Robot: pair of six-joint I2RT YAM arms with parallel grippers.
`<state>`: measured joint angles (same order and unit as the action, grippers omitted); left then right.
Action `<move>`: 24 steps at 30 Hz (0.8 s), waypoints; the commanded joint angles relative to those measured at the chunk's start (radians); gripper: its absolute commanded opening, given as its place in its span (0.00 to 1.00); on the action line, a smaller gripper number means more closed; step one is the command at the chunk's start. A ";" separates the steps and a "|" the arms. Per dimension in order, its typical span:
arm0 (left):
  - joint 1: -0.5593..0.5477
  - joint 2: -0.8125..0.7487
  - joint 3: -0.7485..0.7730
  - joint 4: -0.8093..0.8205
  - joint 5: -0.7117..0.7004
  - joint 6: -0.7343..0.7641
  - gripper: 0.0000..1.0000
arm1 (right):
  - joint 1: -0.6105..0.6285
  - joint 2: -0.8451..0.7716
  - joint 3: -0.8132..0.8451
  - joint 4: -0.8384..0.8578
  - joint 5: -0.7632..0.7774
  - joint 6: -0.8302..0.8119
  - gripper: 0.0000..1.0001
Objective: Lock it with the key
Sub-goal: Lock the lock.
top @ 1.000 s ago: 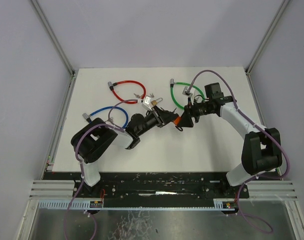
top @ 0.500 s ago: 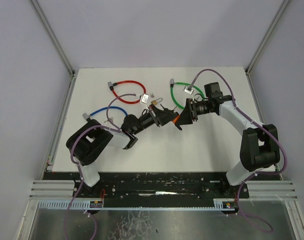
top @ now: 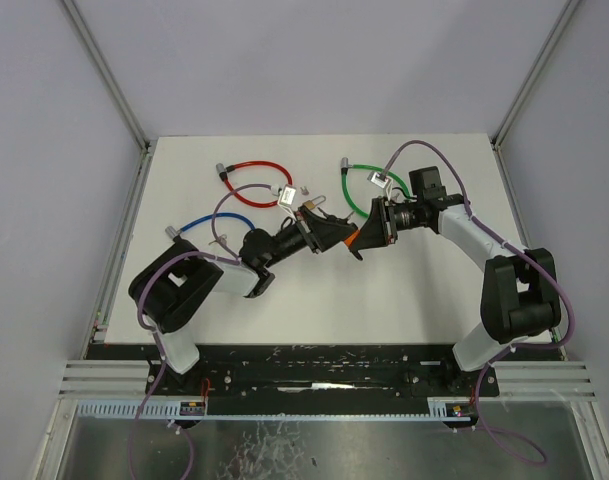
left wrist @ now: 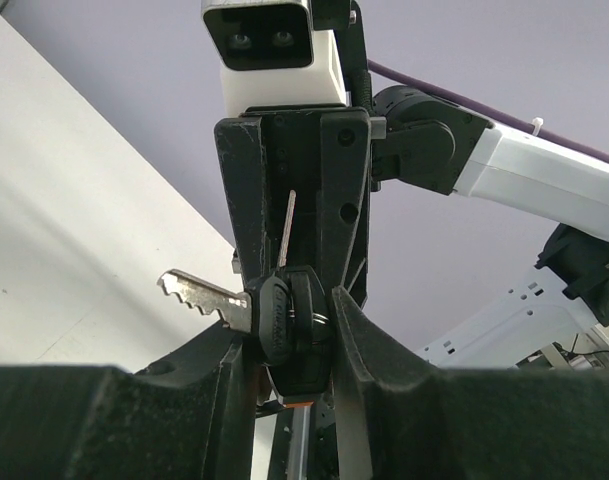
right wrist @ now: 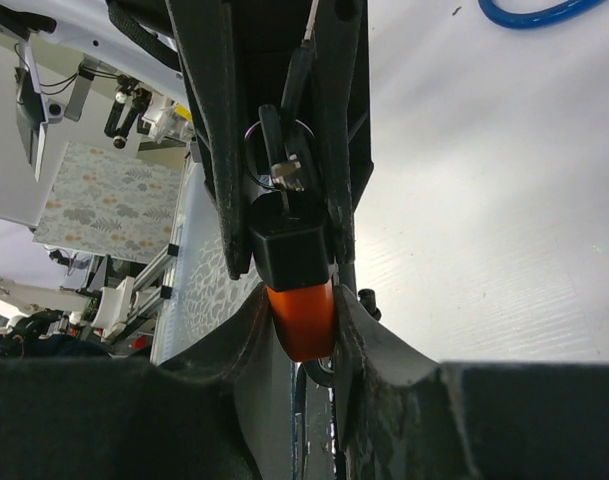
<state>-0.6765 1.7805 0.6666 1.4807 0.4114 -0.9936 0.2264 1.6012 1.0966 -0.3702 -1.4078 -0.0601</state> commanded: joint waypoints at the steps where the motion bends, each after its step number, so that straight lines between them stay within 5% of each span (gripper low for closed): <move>1: -0.001 -0.031 0.018 0.108 0.045 0.017 0.09 | -0.003 -0.026 0.007 0.029 -0.067 0.020 0.00; 4: -0.001 -0.033 0.008 0.107 0.030 0.001 0.36 | -0.003 -0.030 0.021 -0.004 -0.079 -0.020 0.00; 10: 0.000 -0.059 -0.057 0.102 -0.047 0.004 0.70 | -0.003 -0.047 0.037 -0.044 -0.089 -0.067 0.00; 24: 0.144 -0.106 -0.234 0.122 0.012 -0.026 0.75 | -0.005 -0.054 0.058 -0.131 -0.035 -0.165 0.00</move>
<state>-0.5655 1.7222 0.4511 1.5112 0.3676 -1.0245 0.2260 1.5986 1.1019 -0.4702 -1.4220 -0.1795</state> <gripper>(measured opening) 0.753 0.306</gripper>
